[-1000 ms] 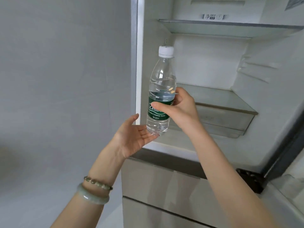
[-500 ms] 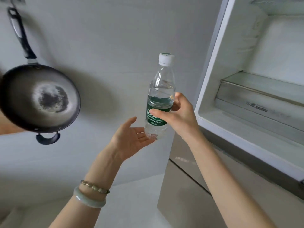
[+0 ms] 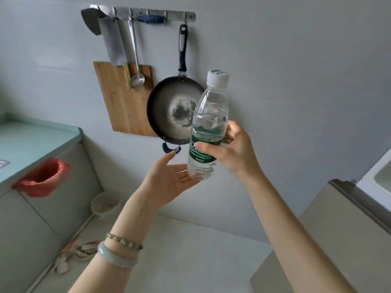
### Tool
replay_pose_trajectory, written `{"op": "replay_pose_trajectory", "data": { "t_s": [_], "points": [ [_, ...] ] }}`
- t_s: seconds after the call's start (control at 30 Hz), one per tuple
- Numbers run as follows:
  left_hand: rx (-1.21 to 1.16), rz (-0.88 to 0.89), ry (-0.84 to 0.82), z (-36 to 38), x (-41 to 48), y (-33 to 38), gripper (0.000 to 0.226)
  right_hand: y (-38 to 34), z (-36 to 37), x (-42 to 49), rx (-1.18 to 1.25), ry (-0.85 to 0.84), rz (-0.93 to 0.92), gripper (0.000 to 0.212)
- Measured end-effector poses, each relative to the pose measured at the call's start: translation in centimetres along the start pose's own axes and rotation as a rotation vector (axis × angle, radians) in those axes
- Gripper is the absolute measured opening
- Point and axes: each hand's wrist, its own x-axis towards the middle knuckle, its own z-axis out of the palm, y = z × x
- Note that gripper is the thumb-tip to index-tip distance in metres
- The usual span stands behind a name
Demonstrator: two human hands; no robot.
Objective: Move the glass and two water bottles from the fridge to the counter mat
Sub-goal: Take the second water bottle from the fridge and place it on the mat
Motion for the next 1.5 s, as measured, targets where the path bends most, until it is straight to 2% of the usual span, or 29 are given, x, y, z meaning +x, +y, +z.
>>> {"op": "replay_pose_trajectory", "data": {
  "t_s": [0.3,0.73,1.23,1.5],
  "points": [
    [-0.155,0.222,0.2,-12.6,-13.8,5.9,0.067,-5.4,17.6,-2.8,0.135,-0.328,-0.077,0.06],
    [-0.345,0.522,0.429,-31.0,-38.4,10.2,0.063,-16.4,43.8,-15.1,0.252,-0.711,-0.277,0.062],
    [-0.537,0.86,0.728,-42.2,-59.4,9.5,0.061,-26.9,64.2,-28.6,0.435,-1.133,-0.296,0.063],
    [-0.608,0.981,0.813,-49.6,-65.8,12.2,0.058,-30.6,75.7,-32.7,0.502,-1.294,-0.251,0.077]
  ]
}}
